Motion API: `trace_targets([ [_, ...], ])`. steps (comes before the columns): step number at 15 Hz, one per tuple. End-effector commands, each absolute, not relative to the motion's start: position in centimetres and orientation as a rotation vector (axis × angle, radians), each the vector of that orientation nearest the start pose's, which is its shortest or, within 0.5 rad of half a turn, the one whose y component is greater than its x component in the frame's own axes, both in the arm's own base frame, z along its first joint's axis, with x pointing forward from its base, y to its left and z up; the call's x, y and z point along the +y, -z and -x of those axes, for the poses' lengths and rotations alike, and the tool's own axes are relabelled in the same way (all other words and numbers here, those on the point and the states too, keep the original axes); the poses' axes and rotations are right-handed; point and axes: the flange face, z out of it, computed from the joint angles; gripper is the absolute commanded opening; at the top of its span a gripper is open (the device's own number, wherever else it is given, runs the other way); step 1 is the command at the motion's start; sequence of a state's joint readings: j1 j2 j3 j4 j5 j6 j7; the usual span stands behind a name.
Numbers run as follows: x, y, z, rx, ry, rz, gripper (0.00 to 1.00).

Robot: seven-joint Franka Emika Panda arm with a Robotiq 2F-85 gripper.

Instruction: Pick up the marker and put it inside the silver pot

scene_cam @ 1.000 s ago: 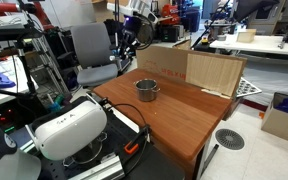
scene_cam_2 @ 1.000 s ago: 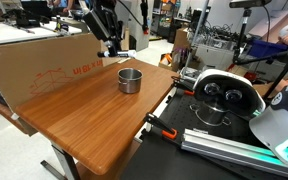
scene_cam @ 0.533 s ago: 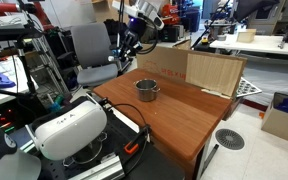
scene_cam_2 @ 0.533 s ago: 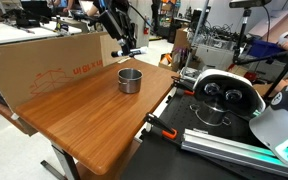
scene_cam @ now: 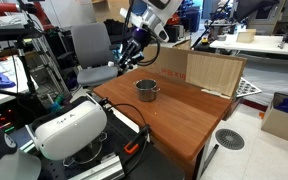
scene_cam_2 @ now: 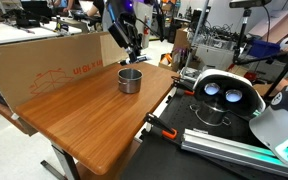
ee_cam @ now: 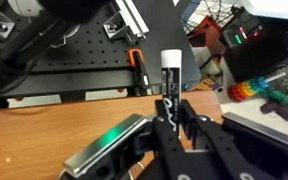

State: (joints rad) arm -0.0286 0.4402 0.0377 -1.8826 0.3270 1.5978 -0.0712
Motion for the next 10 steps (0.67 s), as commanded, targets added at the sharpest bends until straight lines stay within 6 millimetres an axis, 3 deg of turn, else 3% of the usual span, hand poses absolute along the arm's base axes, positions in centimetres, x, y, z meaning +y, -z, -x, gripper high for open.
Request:
trace_targets([
  [1,3.0,-23.9,-54.9,0.134,-1.003,2.555,0.05],
  [10,-1.3,-22.0,-56.0,0.29,-0.988,2.439,0.05],
])
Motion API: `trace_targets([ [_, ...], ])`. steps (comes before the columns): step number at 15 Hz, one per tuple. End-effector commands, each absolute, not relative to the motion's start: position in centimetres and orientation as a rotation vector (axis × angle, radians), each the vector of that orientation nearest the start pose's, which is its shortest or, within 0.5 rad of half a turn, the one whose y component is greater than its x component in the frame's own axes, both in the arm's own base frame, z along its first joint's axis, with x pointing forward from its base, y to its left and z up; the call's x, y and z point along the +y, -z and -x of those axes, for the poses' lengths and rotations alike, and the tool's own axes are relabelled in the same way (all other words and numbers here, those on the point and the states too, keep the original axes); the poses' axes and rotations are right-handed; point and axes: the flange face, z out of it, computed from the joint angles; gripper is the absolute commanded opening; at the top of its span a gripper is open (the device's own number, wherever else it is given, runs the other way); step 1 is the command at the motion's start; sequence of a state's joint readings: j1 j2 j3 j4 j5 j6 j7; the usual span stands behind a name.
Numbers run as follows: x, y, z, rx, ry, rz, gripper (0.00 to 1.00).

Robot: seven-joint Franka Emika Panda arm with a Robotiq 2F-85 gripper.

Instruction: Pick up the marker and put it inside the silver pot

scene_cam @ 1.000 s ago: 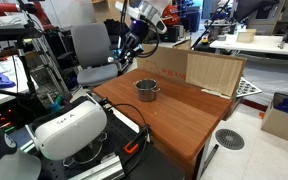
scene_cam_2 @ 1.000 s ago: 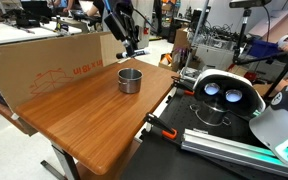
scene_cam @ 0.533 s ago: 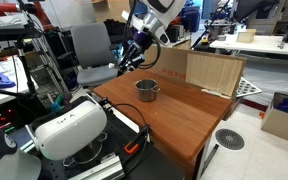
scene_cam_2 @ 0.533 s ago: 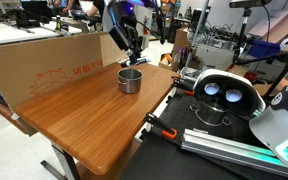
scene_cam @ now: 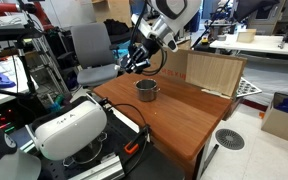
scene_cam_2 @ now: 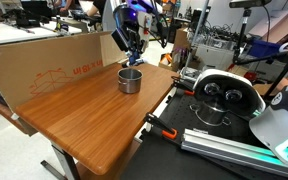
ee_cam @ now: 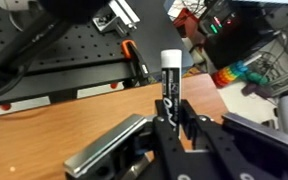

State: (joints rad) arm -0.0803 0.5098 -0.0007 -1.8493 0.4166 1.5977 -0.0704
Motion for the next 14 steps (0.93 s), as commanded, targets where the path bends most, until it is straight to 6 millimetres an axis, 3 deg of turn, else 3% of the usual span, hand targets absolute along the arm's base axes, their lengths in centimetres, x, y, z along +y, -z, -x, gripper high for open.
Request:
trace_targets([
  [1,-1.8,-21.7,-56.0,0.307,-0.998,2.42,0.05],
  [4,-2.8,-20.6,-56.2,0.354,-1.032,2.39,0.05],
  [9,-2.6,-17.8,-56.5,0.411,-1.165,2.336,0.05],
  [14,-3.2,-16.8,-57.4,0.466,-1.175,2.314,0.05],
])
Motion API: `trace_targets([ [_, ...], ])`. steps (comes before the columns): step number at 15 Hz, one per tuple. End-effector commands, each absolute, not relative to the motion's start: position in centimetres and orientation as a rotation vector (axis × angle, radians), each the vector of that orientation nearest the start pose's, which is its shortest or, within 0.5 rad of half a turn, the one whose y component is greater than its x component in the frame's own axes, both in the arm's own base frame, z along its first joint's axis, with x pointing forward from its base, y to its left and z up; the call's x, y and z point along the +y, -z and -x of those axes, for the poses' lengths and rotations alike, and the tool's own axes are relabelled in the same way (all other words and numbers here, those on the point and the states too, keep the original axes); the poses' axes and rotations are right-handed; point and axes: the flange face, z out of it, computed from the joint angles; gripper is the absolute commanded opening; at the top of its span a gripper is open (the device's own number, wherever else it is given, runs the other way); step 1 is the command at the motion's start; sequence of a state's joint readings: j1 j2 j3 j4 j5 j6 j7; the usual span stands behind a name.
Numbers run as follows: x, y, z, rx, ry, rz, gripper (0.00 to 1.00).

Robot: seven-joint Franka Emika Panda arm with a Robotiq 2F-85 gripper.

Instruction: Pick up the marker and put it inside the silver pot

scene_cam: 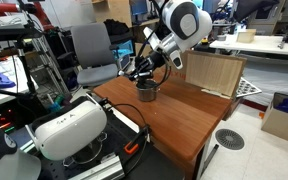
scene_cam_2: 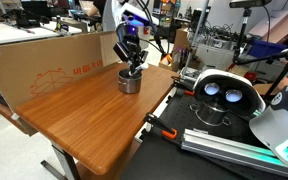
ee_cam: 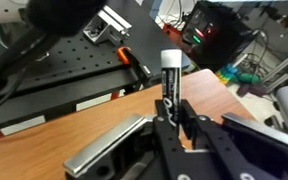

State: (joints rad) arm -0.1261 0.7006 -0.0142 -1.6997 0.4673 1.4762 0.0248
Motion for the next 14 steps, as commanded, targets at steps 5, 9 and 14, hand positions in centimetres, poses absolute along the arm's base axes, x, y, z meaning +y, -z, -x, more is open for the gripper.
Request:
trace_targets([
  [5,-4.3,-17.2,-58.4,0.514,-1.14,2.314,0.05],
  [9,-5.2,-16.8,-59.0,0.565,-1.154,2.28,0.05],
  [14,-6.1,-16.0,-59.5,0.604,-1.166,2.241,0.05],
])
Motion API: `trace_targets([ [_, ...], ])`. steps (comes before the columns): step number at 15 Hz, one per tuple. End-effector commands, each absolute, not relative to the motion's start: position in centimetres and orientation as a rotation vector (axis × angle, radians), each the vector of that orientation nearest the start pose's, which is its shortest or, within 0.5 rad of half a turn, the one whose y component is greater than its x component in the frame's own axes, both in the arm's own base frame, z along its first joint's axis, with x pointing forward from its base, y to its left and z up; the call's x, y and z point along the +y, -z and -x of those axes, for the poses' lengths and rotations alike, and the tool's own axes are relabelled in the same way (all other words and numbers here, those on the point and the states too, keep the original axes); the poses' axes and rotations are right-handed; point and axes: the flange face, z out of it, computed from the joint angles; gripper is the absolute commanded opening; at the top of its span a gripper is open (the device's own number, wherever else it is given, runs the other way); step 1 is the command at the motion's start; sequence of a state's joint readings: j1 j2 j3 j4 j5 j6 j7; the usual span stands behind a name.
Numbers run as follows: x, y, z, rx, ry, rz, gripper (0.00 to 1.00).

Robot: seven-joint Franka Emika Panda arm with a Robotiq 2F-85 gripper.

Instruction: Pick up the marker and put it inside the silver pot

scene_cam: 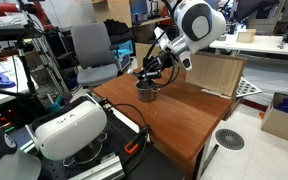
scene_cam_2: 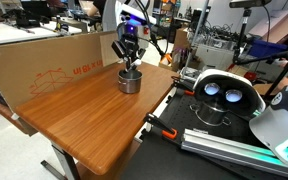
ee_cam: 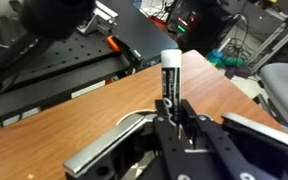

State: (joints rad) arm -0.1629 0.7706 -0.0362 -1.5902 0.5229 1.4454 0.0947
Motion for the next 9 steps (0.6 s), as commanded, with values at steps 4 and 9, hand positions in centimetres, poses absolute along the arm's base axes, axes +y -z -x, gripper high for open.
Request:
trace_targets([
  [4,-6.21,-15.32,-59.93,0.624,-1.201,2.233,0.05],
  [9,-5.93,-15.03,-60.24,0.611,-1.237,2.24,0.61],
])
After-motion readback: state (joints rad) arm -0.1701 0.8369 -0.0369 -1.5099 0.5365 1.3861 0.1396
